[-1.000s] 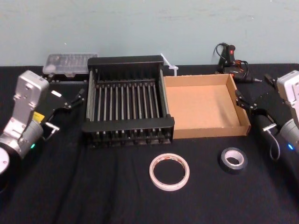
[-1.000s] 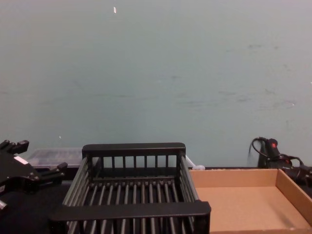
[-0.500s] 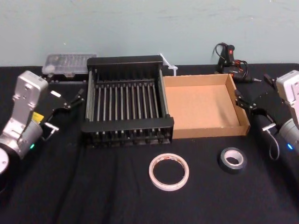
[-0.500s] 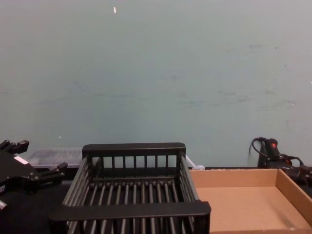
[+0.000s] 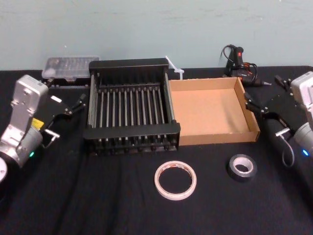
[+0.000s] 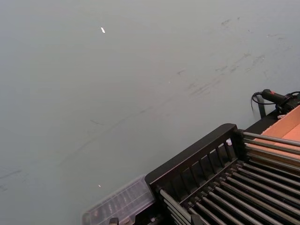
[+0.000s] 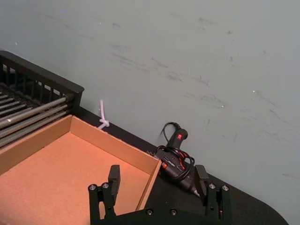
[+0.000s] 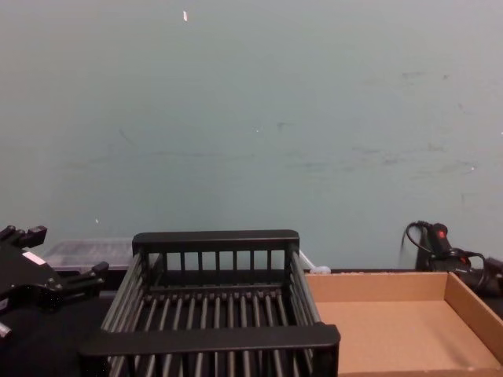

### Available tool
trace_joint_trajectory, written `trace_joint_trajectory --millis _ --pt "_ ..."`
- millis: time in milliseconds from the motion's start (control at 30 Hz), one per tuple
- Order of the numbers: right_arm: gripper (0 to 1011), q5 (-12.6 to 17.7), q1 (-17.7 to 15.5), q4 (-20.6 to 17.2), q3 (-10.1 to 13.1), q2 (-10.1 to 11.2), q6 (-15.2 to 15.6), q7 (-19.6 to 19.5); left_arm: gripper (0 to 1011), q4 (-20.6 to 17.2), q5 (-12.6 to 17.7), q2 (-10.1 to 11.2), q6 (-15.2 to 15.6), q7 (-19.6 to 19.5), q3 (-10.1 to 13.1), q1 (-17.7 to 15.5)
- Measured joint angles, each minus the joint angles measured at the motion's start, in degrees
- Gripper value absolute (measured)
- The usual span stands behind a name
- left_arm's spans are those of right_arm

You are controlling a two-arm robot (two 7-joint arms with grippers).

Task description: Pick up the white tape and place it into the black box , Pick up the silver tape and place it into the brown box.

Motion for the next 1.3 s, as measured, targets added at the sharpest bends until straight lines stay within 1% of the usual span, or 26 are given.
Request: trace_joint_trajectory --millis 67,167,300,367,400,500,533,567,633,700,833,933,967,1067,1300 --pt "1002 0.4 -0.6 -0.9 0.5 0.4 0.4 0.3 1001 0.0 0.0 0.0 0.0 0.0 0.0 0.0" --pt "1002 1.6 -2.0 -3.2 1.8 1.2 1.8 1.0 1001 0.0 0.0 0.0 0.0 0.0 0.0 0.0" --pt "1002 3.3 -4.0 -6.4 3.5 2.5 4.5 1.7 1001 0.0 0.0 0.0 0.0 0.0 0.0 0.0" --pt "1002 4.5 -5.9 -9.4 5.1 3.7 7.0 1.9 1001 0.0 0.0 0.0 0.0 0.0 0.0 0.0" --pt "1002 4.5 -5.9 -9.4 5.1 3.7 7.0 1.9 1001 0.0 0.0 0.0 0.0 0.0 0.0 0.0" --pt "1003 6.0 -8.4 -12.8 7.1 5.1 9.8 2.1 1001 0.0 0.0 0.0 0.0 0.0 0.0 0.0" --pt "1003 6.0 -8.4 -12.8 7.1 5.1 9.8 2.1 1001 0.0 0.0 0.0 0.0 0.0 0.0 0.0" --pt "1002 6.5 -9.5 -14.2 7.8 5.6 10.8 2.3 1001 0.0 0.0 0.0 0.0 0.0 0.0 0.0" --pt "1002 7.0 -10.5 -15.6 8.6 6.2 11.8 2.5 1001 0.0 0.0 0.0 0.0 0.0 0.0 0.0" --pt "1002 7.8 -12.3 -17.8 9.8 7.2 13.8 2.9 1001 0.0 0.0 0.0 0.0 0.0 0.0 0.0" --pt "1002 8.5 -14.3 -20.0 11.1 8.2 16.2 3.7 1001 0.0 0.0 0.0 0.0 0.0 0.0 0.0" --pt "1003 8.6 -15.6 -21.0 11.6 8.8 17.8 4.3 1001 0.0 0.0 0.0 0.0 0.0 0.0 0.0" --pt "1003 8.6 -15.6 -21.0 11.6 8.8 17.8 4.3 1002 0.0 0.0 0.0 0.0 0.0 0.0 0.0" --pt "1002 8.7 -16.7 -21.7 11.8 9.2 19.5 5.1 1001 0.0 0.0 0.0 0.0 0.0 0.0 0.0" --pt "1003 9.0 -18.2 -22.3 12.0 9.3 22.0 7.1 1001 0.0 0.0 0.0 0.0 0.0 0.0 0.0"
